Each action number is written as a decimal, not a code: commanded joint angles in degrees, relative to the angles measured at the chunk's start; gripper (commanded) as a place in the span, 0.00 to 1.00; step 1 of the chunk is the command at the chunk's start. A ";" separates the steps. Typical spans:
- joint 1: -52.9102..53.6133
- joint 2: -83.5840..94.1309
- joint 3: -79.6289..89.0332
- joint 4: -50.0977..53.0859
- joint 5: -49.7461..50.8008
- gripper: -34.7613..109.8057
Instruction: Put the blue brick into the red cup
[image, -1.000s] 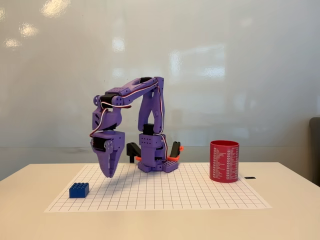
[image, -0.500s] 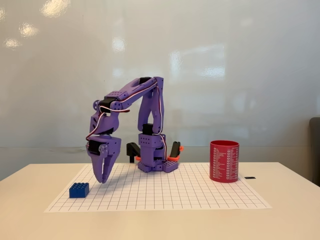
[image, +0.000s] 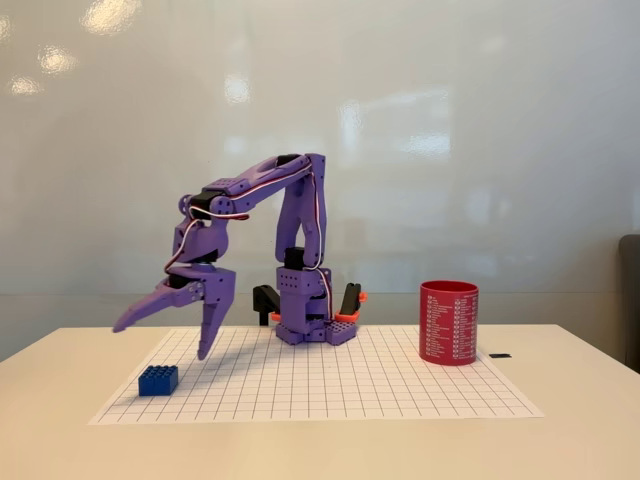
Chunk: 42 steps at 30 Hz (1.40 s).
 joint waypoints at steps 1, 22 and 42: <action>2.11 -5.45 -7.21 -0.97 -0.62 0.68; 3.69 -9.84 -8.09 -2.37 -8.17 0.24; -11.16 4.31 1.76 -3.25 -16.44 0.24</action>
